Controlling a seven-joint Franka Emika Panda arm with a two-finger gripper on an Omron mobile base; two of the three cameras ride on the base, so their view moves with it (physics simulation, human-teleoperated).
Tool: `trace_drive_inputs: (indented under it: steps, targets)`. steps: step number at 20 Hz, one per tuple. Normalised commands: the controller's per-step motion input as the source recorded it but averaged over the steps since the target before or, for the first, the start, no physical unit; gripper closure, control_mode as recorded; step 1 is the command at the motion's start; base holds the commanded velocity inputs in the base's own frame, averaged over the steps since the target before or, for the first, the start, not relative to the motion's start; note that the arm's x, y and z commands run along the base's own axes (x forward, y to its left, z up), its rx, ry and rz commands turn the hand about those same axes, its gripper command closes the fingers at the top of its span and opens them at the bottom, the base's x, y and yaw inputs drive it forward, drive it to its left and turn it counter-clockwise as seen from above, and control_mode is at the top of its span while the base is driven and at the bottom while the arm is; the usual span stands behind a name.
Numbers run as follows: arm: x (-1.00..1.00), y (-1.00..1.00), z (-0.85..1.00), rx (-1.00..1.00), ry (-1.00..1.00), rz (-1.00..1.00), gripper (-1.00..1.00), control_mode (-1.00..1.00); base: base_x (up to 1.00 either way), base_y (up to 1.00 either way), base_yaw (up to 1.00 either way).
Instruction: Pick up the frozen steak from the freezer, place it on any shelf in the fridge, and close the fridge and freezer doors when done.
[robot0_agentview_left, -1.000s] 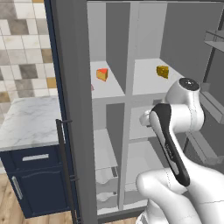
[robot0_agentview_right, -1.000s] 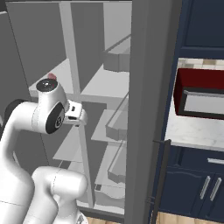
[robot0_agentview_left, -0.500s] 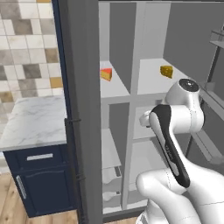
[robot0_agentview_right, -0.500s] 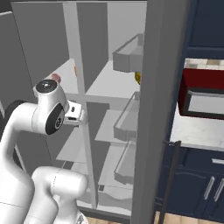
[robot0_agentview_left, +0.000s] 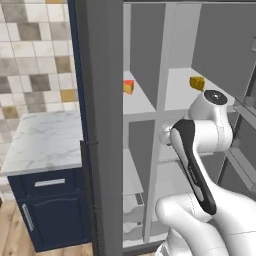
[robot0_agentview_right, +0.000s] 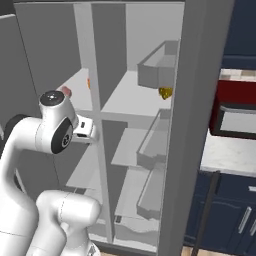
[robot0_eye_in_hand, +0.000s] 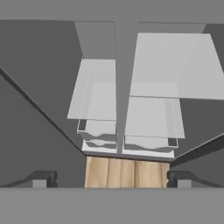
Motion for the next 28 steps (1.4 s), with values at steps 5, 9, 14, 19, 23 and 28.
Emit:
trace_drive_inputs:
  steps: [5, 9, 14, 19, 23, 28]
  targets:
    - [0.00, 0.00, 0.00, 0.00, 0.00, 0.00, -1.00, 1.00, 0.50, 0.02, 0.00]
    - [0.00, 0.00, 0.00, 0.00, 0.00, 0.00, -1.00, 1.00, 0.37, 0.22, 0.00]
    - [0.00, 0.00, 0.00, 0.00, 0.00, 0.00, -1.00, 1.00, 0.22, 0.16, 0.00]
    - [0.00, 0.16, 0.39, -0.07, -0.09, 0.02, -1.00, -1.00, 0.01, 0.02, 0.00]
    - [0.00, 0.21, 0.58, -0.10, -0.08, 0.19, -1.00, -1.00, 0.00, 0.00, 0.00]
    - [-0.01, 0.26, 0.52, -0.14, -0.02, 0.33, -1.00, -1.00, 0.00, 0.00, 0.00]
